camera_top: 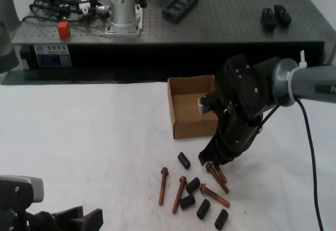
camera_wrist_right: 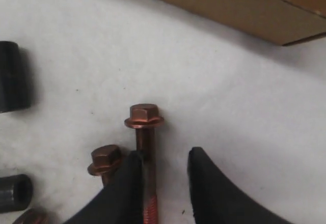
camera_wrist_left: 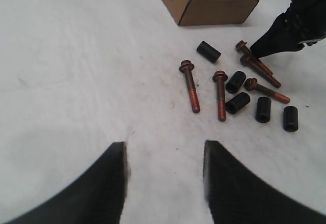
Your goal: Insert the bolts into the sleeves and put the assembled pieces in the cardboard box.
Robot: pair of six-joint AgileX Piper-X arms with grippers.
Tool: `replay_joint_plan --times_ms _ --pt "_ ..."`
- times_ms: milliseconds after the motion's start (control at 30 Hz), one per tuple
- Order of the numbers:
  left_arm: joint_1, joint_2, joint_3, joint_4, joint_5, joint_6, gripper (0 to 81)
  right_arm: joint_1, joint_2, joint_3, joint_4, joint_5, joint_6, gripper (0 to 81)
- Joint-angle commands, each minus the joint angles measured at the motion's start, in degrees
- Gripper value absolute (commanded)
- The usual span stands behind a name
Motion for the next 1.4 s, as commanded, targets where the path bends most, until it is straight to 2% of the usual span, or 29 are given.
replay_joint_plan --times_ms 0,400,533,600,667,700,933,1167,1367 --pt "-0.22 0.14 -0.11 -0.68 -0.02 -0.46 35.1 -0.27 0.36 -0.63 0.24 -1.27 -1.05 22.5" --pt "-0.22 0.14 -0.11 -0.68 0.29 -0.46 35.1 -0.27 5.45 -0.67 -0.92 -0.24 -3.16 22.5" --pt "-0.22 0.14 -0.11 -0.27 5.70 -0.20 34.9 -0.27 5.85 -0.67 -2.16 -0.24 -3.63 22.1" --pt "-0.22 1.33 -0.11 -0.28 7.15 -0.20 34.8 -0.27 5.85 -0.67 -2.18 -0.24 -3.73 16.2" --pt "-0.22 3.44 -0.28 -0.28 8.41 -0.20 34.8 -0.27 5.85 -0.67 -2.18 -0.24 -4.65 4.5" --pt "-0.22 5.11 -0.61 -0.28 9.07 -0.20 34.8 -0.37 5.85 -0.67 -2.46 -0.24 -4.83 0.5" --pt "-0.22 23.29 -8.09 -0.28 14.44 3.76 34.8 -1.11 1.53 -0.17 -0.57 -2.89 -3.30 0.4" --pt "-0.22 45.01 -25.78 2.81 18.70 12.99 34.8 -4.14 -16.09 9.45 -0.46 -8.86 3.31 0.4" --pt "-2.44 61.52 -44.72 15.90 19.29 28.07 34.8 -6.26 -31.08 20.55 -0.28 -11.12 7.43 0.4"
